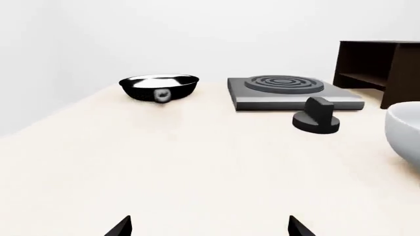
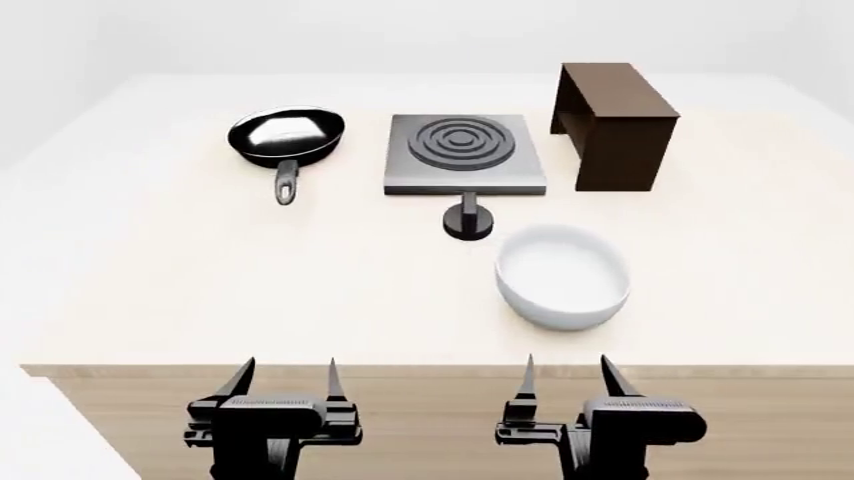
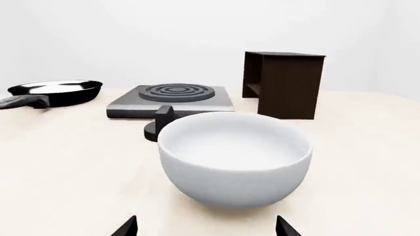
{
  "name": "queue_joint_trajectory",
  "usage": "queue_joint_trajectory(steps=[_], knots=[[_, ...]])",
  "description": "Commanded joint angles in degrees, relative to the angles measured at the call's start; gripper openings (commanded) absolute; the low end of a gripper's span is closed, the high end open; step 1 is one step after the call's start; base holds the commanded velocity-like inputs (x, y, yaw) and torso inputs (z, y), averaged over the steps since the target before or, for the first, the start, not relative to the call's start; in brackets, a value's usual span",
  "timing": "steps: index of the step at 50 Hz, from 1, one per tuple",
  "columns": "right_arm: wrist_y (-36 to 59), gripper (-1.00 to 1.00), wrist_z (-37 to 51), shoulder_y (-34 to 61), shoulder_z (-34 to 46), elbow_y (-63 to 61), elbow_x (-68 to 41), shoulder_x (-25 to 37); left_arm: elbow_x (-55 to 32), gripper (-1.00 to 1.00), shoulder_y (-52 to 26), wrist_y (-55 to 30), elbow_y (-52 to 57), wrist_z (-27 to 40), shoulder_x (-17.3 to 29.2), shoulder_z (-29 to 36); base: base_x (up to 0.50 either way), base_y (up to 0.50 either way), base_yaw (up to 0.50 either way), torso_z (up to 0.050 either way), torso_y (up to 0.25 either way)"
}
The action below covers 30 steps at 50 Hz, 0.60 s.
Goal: Turn on the stove.
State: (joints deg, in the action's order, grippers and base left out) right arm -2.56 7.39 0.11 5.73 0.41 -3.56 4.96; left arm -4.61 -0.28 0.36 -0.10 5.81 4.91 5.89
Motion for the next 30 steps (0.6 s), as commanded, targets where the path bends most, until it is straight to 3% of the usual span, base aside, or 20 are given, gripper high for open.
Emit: queue_joint_trajectory(steps=[1, 30], knots=[[-0.4, 1.0, 0.9, 0.0, 0.9, 0.0, -0.6, 0.8, -0.7, 1.0, 0.0, 0.1, 0.1, 0.9, 0.8, 0.9, 0.0, 0.5, 0.0, 0.0, 0.0], [-0.8, 1.0, 2.7, 0.1, 2.7, 0.0, -2.0, 2.2, -1.9, 1.0, -0.3, 0.9, -0.5, 2.6, 2.2, 2.8, 0.0, 0.47, 0.0, 0.0, 0.0]])
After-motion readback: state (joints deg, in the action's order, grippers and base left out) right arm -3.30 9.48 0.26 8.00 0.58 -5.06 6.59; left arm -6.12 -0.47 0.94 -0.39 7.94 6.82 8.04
